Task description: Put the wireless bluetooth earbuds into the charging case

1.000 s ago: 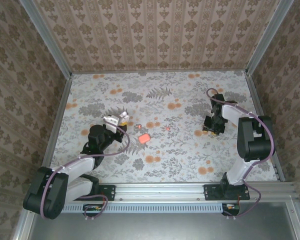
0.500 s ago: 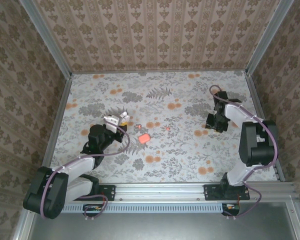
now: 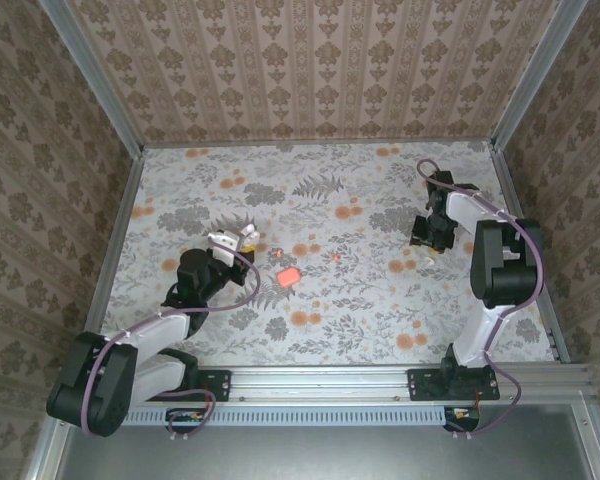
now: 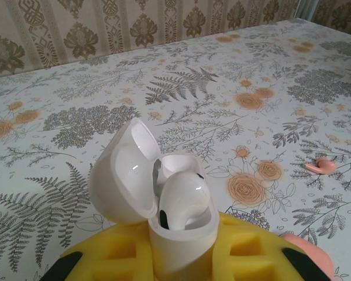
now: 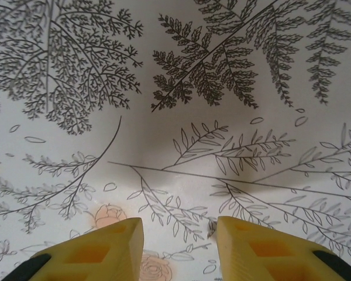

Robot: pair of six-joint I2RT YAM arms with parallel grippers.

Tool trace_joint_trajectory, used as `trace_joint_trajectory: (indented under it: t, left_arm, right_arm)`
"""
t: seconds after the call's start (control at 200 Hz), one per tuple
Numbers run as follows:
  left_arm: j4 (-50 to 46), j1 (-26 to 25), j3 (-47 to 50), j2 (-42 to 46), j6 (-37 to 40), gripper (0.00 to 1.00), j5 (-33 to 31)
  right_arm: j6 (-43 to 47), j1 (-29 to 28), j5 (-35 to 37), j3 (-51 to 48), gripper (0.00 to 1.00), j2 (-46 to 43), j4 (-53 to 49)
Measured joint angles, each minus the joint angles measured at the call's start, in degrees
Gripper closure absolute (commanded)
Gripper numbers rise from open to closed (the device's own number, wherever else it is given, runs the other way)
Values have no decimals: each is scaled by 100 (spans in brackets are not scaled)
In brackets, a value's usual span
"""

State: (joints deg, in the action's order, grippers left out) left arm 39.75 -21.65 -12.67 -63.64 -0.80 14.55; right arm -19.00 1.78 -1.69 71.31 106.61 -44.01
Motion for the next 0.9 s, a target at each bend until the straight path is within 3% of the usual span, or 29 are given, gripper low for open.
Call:
trace_joint_trajectory:
  t: [0.58, 0.9]
  left_arm:
    - [-76, 0, 0, 0, 57, 98, -20]
    - [-76, 0, 0, 0, 55, 99, -17]
  right_arm:
    - [111, 0, -87, -175, 67, 122, -15]
    - [140, -9, -363, -616, 69, -317, -13]
